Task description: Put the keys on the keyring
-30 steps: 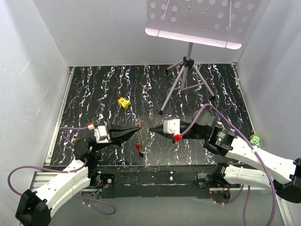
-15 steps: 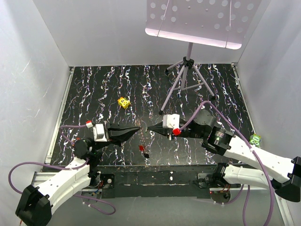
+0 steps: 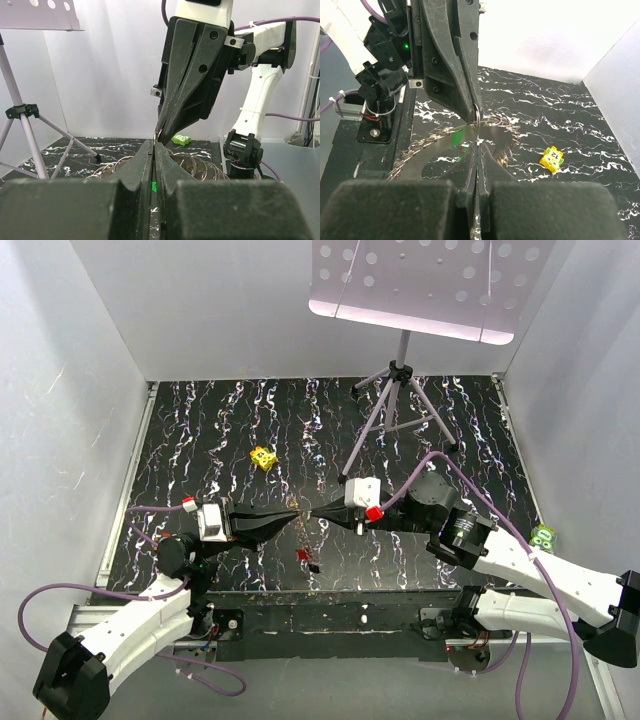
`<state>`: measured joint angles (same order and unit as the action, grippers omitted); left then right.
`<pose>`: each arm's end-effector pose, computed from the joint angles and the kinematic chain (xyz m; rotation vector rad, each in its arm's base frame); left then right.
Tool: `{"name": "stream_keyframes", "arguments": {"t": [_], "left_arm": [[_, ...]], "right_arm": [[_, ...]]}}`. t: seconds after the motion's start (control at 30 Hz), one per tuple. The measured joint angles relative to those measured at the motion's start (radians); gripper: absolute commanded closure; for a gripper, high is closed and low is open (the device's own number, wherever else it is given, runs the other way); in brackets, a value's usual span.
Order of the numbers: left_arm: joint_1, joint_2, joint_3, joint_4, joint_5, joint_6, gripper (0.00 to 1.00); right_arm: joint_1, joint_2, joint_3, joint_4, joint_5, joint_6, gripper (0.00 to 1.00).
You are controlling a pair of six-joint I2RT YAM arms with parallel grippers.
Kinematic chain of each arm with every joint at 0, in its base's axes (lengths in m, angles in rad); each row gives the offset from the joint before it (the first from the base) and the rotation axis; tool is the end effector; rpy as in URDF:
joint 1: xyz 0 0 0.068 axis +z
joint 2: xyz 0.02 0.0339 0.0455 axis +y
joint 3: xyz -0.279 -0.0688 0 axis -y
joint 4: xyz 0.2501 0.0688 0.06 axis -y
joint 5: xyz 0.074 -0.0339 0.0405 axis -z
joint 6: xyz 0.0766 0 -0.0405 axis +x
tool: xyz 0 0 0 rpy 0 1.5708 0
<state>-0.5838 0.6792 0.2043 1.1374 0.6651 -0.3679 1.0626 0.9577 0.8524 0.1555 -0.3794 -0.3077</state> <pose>0.1063 -0.1269 0.3104 0.7523 0.8514 -1.1551 0.1015 0.2405 0.3824 -1.2312 1.0088 0.8831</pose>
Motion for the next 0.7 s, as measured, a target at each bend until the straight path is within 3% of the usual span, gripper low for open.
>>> {"name": "stream_keyframes", "arguments": {"t": [0.7], "left_arm": [[0.000, 0.002, 0.000, 0.000, 0.010, 0.001, 1.00]], "right_arm": [[0.000, 0.000, 0.000, 0.030, -0.002, 0.060, 0.99]]}}
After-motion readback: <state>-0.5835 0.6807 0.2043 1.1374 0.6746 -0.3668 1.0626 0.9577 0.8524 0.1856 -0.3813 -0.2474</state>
